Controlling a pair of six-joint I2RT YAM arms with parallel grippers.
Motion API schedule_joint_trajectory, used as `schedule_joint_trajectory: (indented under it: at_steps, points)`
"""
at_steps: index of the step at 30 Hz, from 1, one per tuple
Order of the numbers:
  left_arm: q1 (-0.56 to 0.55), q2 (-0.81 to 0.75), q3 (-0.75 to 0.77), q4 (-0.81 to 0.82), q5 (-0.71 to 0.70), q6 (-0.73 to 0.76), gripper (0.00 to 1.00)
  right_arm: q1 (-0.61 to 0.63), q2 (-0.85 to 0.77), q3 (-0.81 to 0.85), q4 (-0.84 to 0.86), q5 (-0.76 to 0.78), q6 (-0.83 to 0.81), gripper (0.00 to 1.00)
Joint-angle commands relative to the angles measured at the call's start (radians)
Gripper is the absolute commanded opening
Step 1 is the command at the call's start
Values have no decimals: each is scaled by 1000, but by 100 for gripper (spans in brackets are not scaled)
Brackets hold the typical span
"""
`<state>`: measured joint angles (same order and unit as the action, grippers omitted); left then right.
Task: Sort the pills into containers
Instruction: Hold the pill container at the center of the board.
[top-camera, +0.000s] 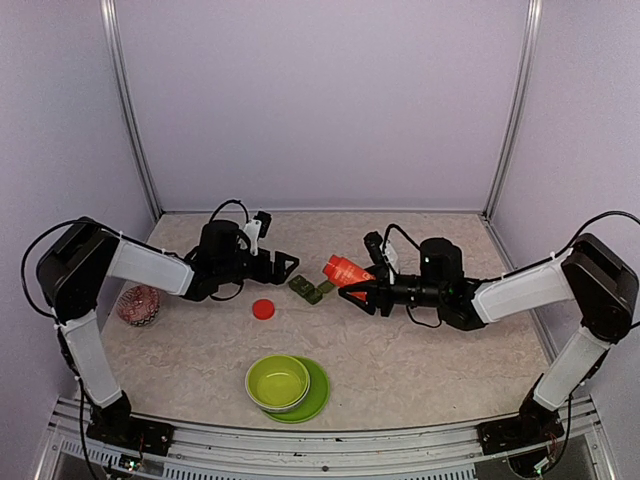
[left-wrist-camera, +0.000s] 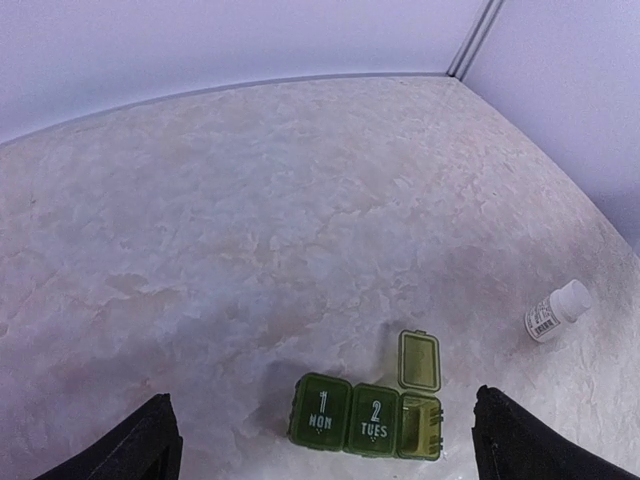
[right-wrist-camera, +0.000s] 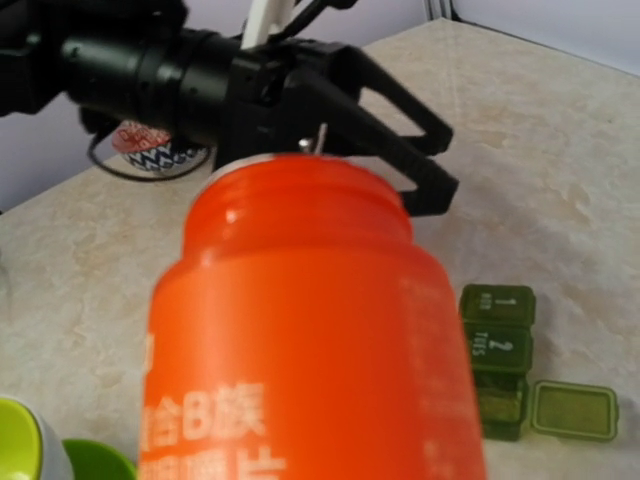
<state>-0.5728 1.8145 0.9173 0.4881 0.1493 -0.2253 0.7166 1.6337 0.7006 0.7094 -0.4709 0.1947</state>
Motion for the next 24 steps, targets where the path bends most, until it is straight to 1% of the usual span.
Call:
schedule_joint_trajectory:
  at_steps: [1, 5, 7, 9, 11, 14, 17, 20, 21, 24]
  points:
    - [57, 85, 45, 154, 241, 129, 99, -8, 13, 39, -24, 22, -15, 37]
    - [80, 169, 124, 181, 328, 211, 99, -7, 14, 59, -66, 25, -25, 37]
    - [86, 205, 182, 139, 368, 247, 99, -8, 12, 66, -84, 30, -29, 37]
    - [87, 220, 198, 156, 363, 270, 99, -8, 9, 73, -102, 36, -32, 37]
    - [87, 243, 245, 102, 342, 290, 99, -7, 4, 84, -127, 36, -35, 37]
    - [89, 261, 277, 74, 320, 310, 99, -8, -10, 86, -144, 43, -36, 37]
    - [84, 260, 270, 94, 336, 273, 99, -7, -17, 97, -166, 53, -38, 37]
    - [72, 247, 240, 142, 361, 183, 99, -8, -17, 112, -189, 52, -38, 37]
    - [67, 246, 243, 138, 362, 168, 99, -7, -17, 115, -190, 52, -37, 37]
    - [52, 265, 297, 40, 330, 150, 99, -7, -21, 117, -195, 55, -36, 37]
